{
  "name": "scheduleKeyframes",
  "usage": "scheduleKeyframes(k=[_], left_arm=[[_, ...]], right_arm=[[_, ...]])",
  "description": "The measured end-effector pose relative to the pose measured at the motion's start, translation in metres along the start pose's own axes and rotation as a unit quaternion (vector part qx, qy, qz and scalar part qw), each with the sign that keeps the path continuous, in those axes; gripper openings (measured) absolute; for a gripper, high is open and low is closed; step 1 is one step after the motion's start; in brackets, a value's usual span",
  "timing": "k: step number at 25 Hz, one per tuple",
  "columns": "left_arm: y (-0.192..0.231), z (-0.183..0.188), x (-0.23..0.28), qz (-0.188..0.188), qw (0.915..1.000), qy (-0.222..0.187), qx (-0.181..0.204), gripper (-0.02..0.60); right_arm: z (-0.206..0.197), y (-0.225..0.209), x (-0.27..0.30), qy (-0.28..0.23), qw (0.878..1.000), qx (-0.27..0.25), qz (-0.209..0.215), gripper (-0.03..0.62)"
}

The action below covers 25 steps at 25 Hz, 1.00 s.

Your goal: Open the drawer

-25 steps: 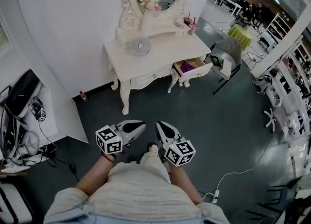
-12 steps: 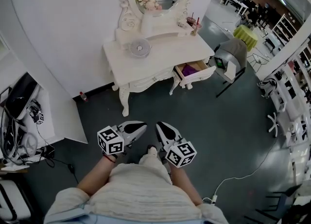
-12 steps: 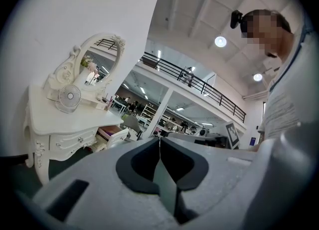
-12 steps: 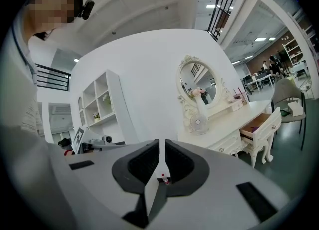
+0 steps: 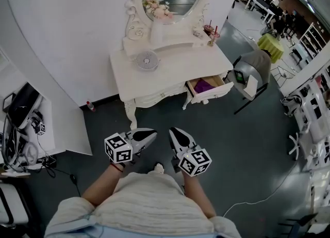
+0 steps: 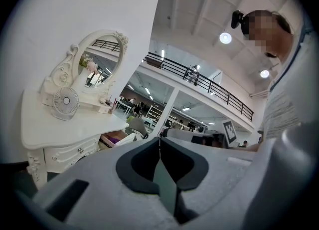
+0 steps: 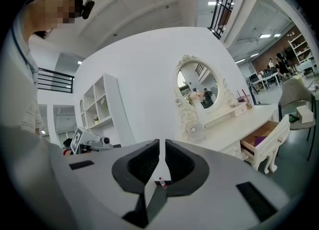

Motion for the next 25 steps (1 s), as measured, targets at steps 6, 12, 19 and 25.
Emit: scheduleKeyframes(k=[6, 12, 19, 25], left_arm=[[0.008, 0.006, 0.024, 0.020, 0.9998, -0.010, 0.001, 0.015], [0.028, 0.000, 0.027, 0.044, 0.9987, -0.019, -0.016, 0.015], [0.060, 0.007, 0.027, 0.051, 0.9977, -0.026, -0.037, 0.015], [0.088, 0.022, 0.025, 0.052, 0.9976, -0.025, -0.039, 0.015]], right_arm=[[0.015, -0.026, 0.008, 0.014, 1.000, -0.007, 0.021, 0.011], [0.010, -0.042, 0.024, 0.039, 0.999, -0.003, 0.031, 0.011], [0.017, -0.058, 0.056, 0.047, 0.999, 0.005, 0.015, 0.011], [0.023, -0.062, 0.087, 0.056, 0.998, 0.003, 0.006, 0.011]])
Point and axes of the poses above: the fingertips, and each gripper's own axes: x forward along the fingers, y to its left, z out of its top, the point moved 9 cm from there along -x, backward along the fingers, and after that the axes turned 5 degrees about x, right-handed, at the moved point
